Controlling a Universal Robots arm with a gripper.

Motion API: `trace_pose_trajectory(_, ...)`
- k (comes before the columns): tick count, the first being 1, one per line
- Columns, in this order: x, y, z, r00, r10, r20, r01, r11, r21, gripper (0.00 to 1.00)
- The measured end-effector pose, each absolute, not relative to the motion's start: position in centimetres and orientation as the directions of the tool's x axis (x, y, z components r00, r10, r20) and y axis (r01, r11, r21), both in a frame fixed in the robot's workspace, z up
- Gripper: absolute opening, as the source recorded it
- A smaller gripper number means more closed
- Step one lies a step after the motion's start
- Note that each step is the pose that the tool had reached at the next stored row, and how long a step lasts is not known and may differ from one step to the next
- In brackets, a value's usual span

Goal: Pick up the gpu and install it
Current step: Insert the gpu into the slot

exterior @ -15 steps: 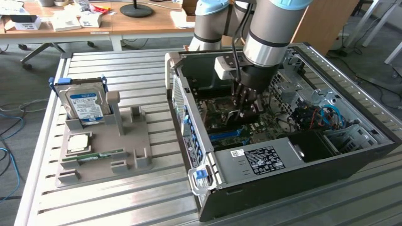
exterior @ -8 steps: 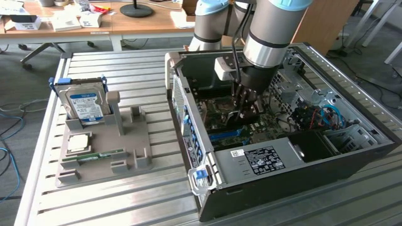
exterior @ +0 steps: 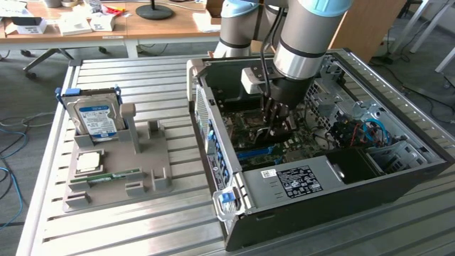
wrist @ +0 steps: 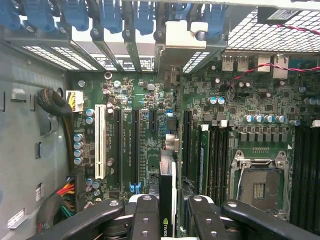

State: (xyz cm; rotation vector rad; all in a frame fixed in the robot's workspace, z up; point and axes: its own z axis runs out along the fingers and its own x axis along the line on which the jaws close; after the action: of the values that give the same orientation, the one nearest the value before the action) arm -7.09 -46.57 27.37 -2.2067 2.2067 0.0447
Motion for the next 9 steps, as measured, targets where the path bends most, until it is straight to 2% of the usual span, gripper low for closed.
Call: trace_pose_trajectory(9,-7.14,-46.57,26.87,0.000,-0.999,-0.035,-1.000,0.000,0.006,0.27)
